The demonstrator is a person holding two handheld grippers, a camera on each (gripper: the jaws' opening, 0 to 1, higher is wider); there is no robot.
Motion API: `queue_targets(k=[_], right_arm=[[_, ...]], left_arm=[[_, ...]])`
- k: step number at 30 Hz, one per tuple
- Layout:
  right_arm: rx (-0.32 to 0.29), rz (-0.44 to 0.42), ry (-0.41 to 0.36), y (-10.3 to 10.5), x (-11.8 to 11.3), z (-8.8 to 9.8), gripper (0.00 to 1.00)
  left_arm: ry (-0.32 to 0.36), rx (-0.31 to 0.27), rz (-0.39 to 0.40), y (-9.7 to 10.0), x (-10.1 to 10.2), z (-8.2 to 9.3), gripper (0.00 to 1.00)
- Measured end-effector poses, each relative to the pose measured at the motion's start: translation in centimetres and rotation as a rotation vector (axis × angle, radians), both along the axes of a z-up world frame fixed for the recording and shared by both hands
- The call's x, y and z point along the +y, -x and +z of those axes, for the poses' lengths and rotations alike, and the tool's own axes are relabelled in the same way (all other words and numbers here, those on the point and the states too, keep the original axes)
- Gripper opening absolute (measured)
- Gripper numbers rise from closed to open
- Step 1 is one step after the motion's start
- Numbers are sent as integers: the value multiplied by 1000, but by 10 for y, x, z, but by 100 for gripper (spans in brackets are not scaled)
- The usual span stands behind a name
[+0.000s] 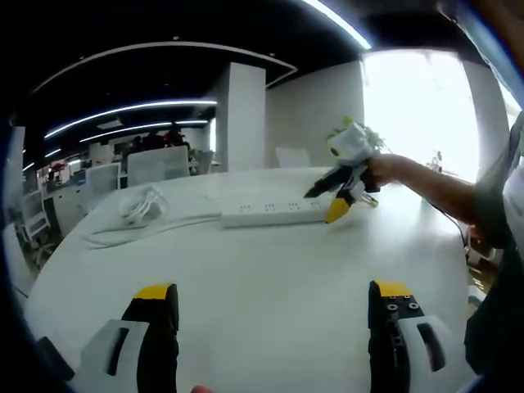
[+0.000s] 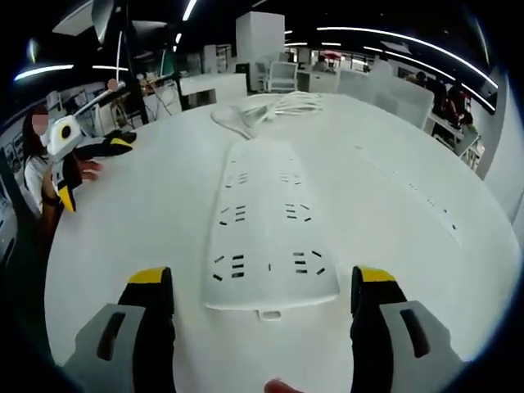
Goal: Straighten the power strip on the desk, plug the charger into it
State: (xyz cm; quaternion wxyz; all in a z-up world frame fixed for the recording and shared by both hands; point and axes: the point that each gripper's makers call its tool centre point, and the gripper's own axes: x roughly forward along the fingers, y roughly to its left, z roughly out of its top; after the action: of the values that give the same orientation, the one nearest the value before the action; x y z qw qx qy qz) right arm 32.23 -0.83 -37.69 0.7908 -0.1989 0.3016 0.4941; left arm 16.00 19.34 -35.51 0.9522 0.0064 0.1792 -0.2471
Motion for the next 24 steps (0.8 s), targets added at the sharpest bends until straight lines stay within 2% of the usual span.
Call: queue_targets(k=[3,5,6,11,24], right_arm=[[2,4,0,1,2,-1,88],[-23,-25,20,-4,-2,-2,73],[-38,-32,19,-8,-2,-2,70],[-21,-31,-6,-1,0,-6,69],[-16,-25,2,-2,-1,-6,69]], left_arm=[[-1,2,2,0,1,-1,100],[0,1,2,-1,1,-1,100],[1,0,2,-1,1,-1,100],[4,2,2,0,0,-2,100],[15,-2,7,1,0,0,100]])
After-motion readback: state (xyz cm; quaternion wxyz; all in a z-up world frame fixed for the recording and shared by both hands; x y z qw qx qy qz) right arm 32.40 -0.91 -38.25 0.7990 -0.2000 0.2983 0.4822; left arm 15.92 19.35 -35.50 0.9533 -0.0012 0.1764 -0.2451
